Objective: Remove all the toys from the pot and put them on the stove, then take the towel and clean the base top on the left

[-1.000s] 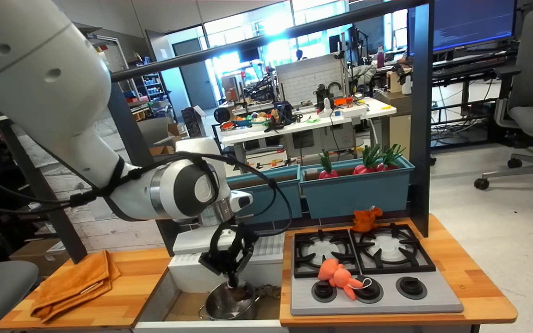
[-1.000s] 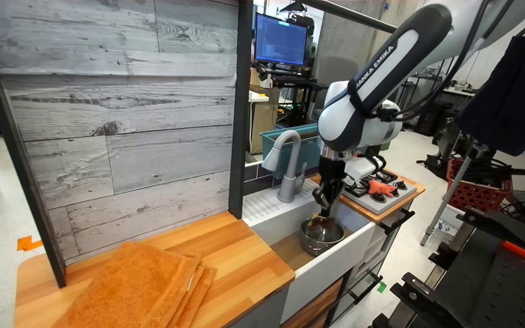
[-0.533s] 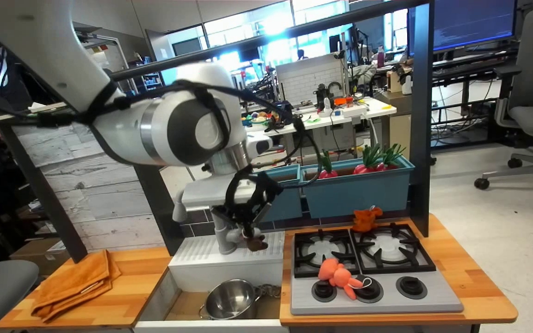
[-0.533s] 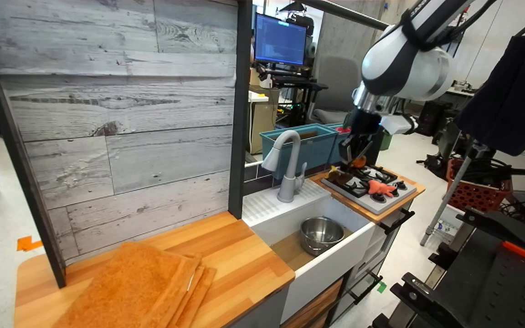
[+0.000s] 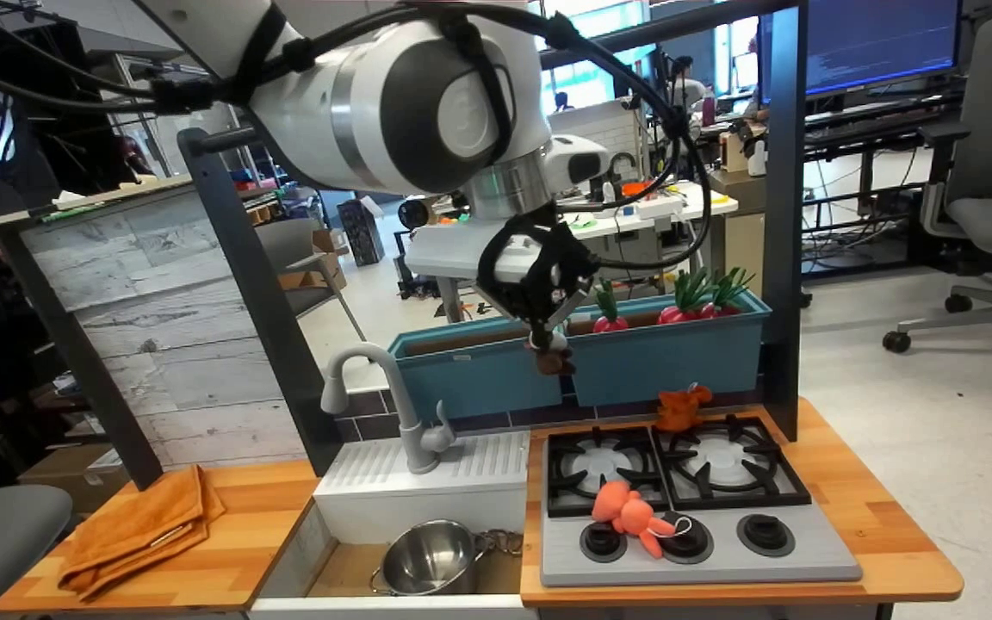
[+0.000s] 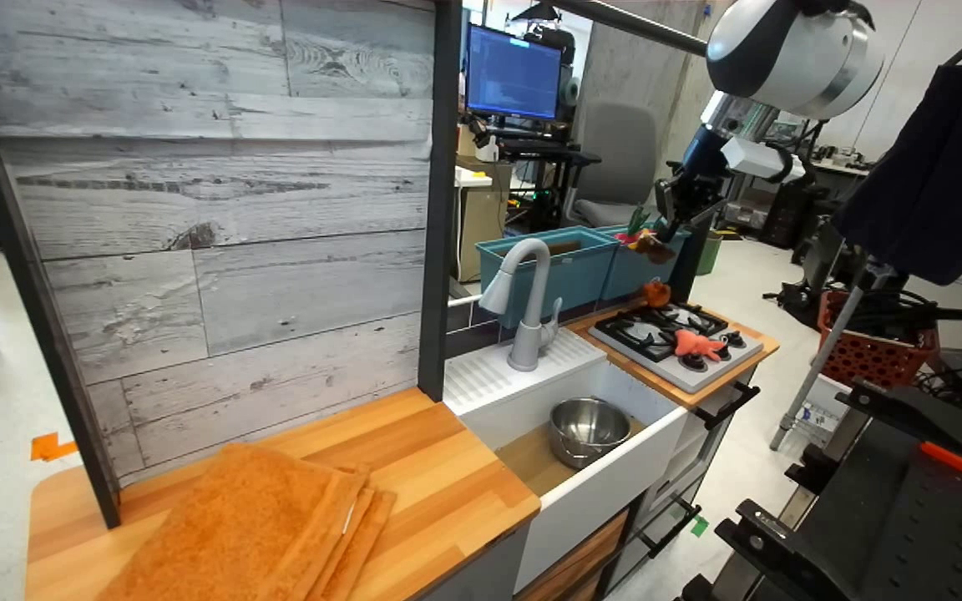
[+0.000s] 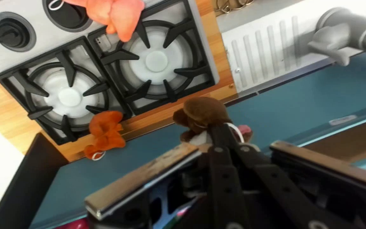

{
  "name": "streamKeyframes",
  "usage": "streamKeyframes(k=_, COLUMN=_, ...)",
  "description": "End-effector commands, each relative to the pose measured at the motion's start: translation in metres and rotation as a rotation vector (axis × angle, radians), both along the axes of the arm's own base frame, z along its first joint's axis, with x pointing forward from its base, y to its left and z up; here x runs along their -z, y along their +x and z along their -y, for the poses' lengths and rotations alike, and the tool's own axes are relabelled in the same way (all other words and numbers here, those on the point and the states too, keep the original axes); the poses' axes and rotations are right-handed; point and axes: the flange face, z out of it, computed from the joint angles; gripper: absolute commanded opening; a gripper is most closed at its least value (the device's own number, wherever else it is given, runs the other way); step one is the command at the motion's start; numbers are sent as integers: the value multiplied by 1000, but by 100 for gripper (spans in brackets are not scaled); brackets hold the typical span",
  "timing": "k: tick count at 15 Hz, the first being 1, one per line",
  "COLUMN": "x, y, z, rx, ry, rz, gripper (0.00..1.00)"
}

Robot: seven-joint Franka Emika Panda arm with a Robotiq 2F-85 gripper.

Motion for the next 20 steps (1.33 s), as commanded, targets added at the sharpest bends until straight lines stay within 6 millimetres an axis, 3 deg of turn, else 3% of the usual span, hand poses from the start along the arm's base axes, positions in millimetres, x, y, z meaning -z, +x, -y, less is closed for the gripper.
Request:
streamKeyframes(k=1, x=35, y=34, z=19, rx=149, ry=-26, rz=-39, gripper=0)
streamKeyframes(k=5, x=73, y=47, z=27, rx=259, ry=-36, rz=-99, gripper=0)
streamKeyframes(k=6, x=79, y=50, z=29, rx=273, ry=-41, rz=-103, gripper=26)
streamKeyframes(k=7, x=82, y=51, z=31, rx=287, ry=-39, rz=-105, gripper=29)
streamKeyframes(k=9, x=82, y=50, z=34, rx=277, ry=-42, rz=-122, gripper=43)
streamKeyframes(k=10, x=88, y=43, z=29, rx=269, ry=-29, rz=-103, gripper=24)
streamKeyframes(k=12, x=88, y=45, z=32, rx=269, ry=-31, rz=-110, gripper=39)
streamKeyframes(k=15, x=85, y=46, z=33, rx=269, ry=-33, rz=-107, gripper=43)
streamKeyframes(k=16, x=85, y=46, z=33, rx=269, ry=-33, rz=-107, gripper=68)
streamKeyframes(k=17, x=81, y=42, z=29, rx=248, ry=-39, rz=-97, gripper=69)
streamKeyframes(k=20, x=69, y=25, z=18, rx=144, ry=-58, rz=-65, gripper=90)
